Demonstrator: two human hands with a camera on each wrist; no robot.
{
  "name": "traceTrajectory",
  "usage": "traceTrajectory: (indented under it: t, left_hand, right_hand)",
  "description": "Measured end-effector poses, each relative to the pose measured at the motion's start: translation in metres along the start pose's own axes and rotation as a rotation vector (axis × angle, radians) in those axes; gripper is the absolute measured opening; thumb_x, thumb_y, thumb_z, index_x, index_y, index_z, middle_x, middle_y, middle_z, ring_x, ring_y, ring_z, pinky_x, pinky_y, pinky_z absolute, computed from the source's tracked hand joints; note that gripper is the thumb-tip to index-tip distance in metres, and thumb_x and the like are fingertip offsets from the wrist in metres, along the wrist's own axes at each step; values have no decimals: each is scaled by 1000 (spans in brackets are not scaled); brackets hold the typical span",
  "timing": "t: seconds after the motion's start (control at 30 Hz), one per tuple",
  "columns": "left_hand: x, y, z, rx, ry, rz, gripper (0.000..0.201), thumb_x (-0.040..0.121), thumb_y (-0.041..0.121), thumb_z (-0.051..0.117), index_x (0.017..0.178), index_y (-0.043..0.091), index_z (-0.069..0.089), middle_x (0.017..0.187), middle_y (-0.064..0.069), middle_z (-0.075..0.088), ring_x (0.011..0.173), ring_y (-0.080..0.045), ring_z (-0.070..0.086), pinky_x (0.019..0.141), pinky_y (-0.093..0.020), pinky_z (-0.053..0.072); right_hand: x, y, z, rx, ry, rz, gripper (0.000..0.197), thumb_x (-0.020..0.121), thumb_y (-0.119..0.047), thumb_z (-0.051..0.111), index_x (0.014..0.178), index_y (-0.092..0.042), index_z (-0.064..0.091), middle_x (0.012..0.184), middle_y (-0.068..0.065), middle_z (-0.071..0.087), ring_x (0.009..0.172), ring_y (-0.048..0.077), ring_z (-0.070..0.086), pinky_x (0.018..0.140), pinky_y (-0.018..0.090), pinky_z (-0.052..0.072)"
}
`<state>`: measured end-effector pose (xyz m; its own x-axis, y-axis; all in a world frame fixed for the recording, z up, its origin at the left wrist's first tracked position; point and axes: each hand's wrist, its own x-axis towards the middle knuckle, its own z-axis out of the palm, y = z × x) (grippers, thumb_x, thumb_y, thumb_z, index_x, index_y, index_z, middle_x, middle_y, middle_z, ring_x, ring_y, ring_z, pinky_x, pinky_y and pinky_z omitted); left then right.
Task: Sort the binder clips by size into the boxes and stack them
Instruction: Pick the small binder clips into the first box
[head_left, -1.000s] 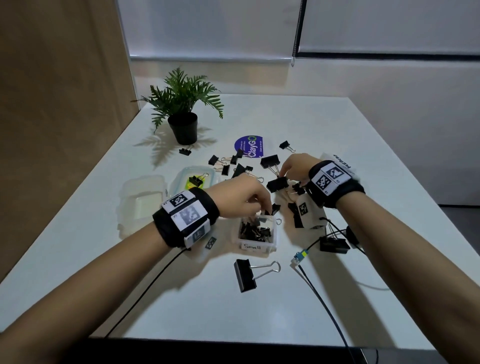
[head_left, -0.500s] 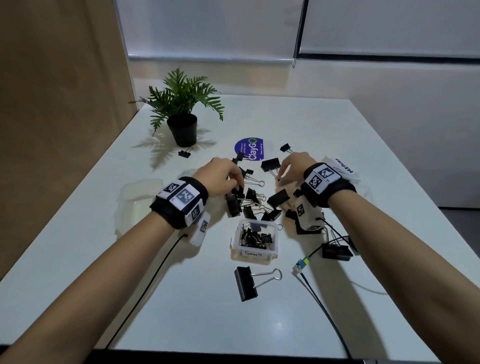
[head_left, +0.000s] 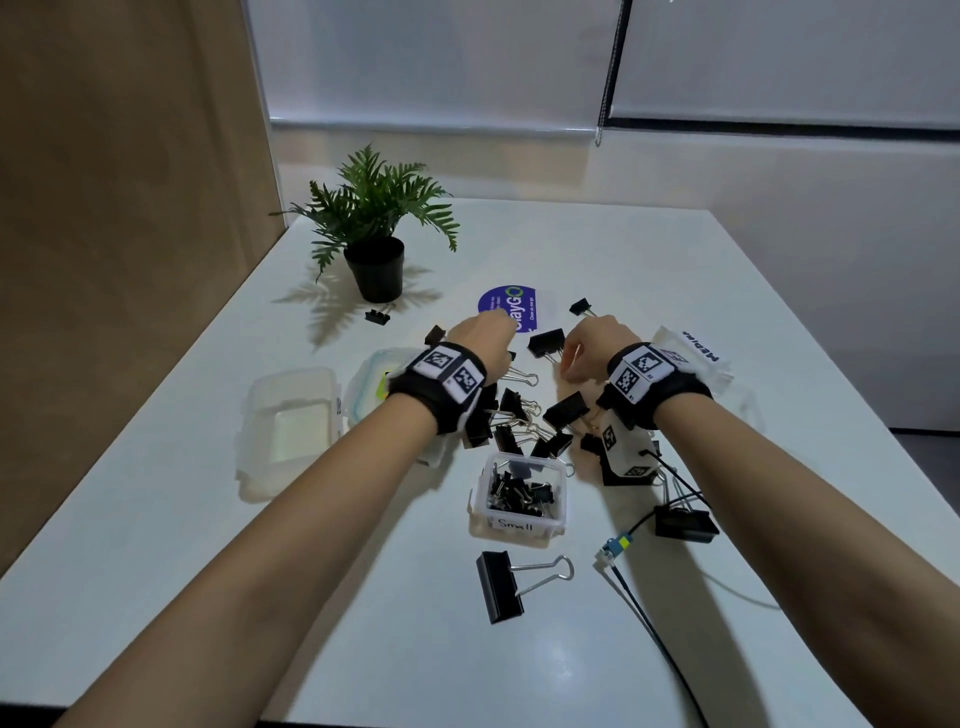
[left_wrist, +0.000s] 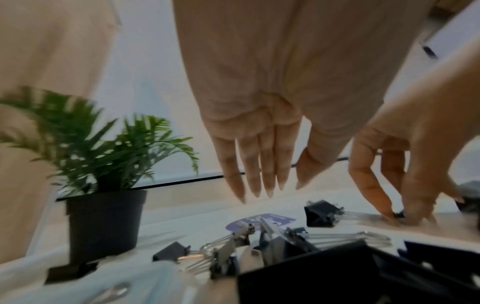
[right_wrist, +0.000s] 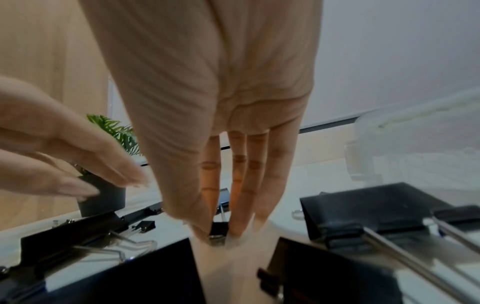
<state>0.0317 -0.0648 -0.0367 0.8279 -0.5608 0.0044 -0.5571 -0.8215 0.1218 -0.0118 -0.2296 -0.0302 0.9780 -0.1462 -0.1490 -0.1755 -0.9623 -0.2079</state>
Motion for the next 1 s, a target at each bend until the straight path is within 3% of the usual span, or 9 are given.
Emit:
traceTrajectory:
  t: [0.17, 0.33, 0.47, 0.6, 0.73, 0.83, 1.0]
  left_hand:
    - [12, 18, -1, 109, -249, -1, 22, 90, 7, 52, 109, 2, 60, 113, -15, 61, 102, -34, 60, 81, -40, 49]
    - [16, 35, 3, 167, -128, 34, 25, 90, 2, 51, 114, 2, 60, 118, -17, 59, 109, -35, 59, 87, -40, 47]
    - [23, 25, 7, 105, -118, -9, 30, 90, 1, 53, 118, 4, 61, 123, -19, 56, 113, -37, 56, 92, -41, 49]
    - [27, 12, 9, -16, -100, -34, 30, 91, 4, 54, 119, 8, 62, 123, -18, 57, 116, -35, 53, 92, -38, 47]
    - [29, -2, 5, -276, -61, -1, 17, 80, 4, 71, 95, 9, 74, 100, -12, 71, 94, -23, 66, 83, -31, 53]
    - [24, -13, -4, -458, 13, 28, 14, 70, 8, 83, 82, 5, 76, 80, -8, 71, 66, -10, 60, 72, -23, 50]
    - [19, -20, -14, -699, 96, -5, 16, 71, 9, 83, 77, -2, 73, 70, -13, 70, 54, -6, 63, 53, -12, 48]
  right_hand:
    - [0, -2, -1, -26, 3, 6, 16, 79, -15, 69, 95, -17, 73, 103, 7, 67, 76, 20, 59, 69, 28, 50]
    - [2, 0, -2, 12, -16, 2, 15, 78, -12, 71, 92, -15, 73, 102, 7, 69, 78, 23, 64, 78, 35, 58]
    - [1, 3, -4, 61, -24, 0, 11, 78, -11, 70, 89, -14, 71, 99, 7, 71, 83, 23, 66, 79, 35, 58]
    - [0, 7, -4, 92, -11, -8, 13, 77, -6, 70, 72, -16, 65, 92, 9, 73, 76, 21, 68, 77, 33, 59]
    - [-1, 10, -4, 101, 24, -40, 30, 77, -5, 73, 61, -24, 57, 93, 9, 71, 81, 23, 69, 79, 34, 58]
    - [-2, 14, -3, 122, 58, -45, 31, 79, -5, 70, 60, -26, 56, 95, 9, 70, 86, 26, 69, 81, 39, 58]
    - [-3, 17, -3, 170, 67, -41, 28, 79, -7, 71, 60, -23, 58, 92, 9, 69, 87, 26, 69, 82, 42, 58]
